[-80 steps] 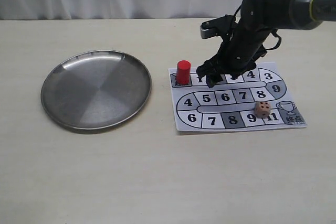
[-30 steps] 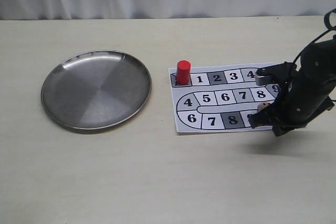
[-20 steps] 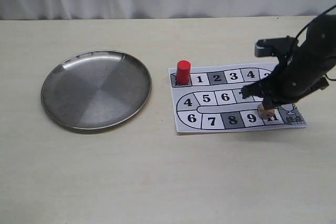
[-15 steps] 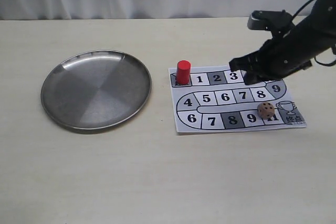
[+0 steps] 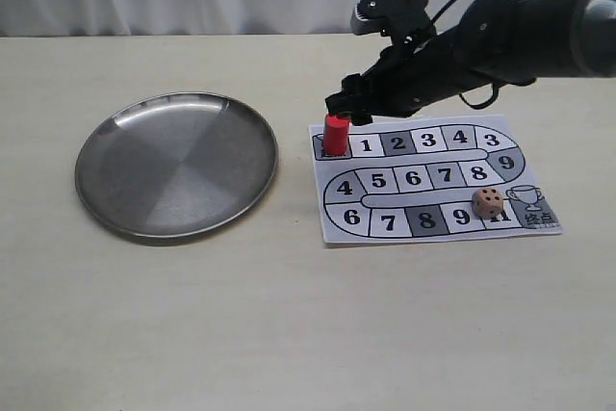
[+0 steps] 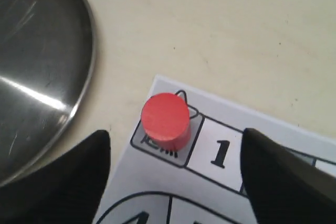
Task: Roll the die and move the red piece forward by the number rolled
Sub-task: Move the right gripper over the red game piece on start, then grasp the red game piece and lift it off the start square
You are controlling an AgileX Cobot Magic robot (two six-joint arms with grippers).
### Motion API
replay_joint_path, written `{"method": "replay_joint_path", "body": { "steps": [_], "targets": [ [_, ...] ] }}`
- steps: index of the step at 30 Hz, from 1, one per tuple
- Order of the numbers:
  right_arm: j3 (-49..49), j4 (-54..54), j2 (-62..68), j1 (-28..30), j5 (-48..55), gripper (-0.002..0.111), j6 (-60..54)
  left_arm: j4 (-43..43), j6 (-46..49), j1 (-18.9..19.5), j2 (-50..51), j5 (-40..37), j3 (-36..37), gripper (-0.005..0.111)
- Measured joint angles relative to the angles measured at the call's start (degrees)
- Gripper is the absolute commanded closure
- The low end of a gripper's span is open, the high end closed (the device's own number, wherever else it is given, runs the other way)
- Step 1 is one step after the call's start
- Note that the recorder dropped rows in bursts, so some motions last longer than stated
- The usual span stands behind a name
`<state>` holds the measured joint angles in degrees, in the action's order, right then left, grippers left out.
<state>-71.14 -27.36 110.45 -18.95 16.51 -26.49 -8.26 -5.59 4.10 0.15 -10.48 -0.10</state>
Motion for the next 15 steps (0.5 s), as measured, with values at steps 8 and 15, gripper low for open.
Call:
{"method": "replay_joint_path", "body": {
  "steps": [8,15],
  "targets": [
    [-5.00,0.68,6.84,-0.62,-1.87,0.032,-2.59,0.00,0.00,0.00,0.00,0.00,0.00,0.107],
    [-8.53,0.68,12.92,-1.20,-2.91,0.036,-2.66,0.00,0.00,0.00,0.00,0.00,0.00,0.107]
  ]
}}
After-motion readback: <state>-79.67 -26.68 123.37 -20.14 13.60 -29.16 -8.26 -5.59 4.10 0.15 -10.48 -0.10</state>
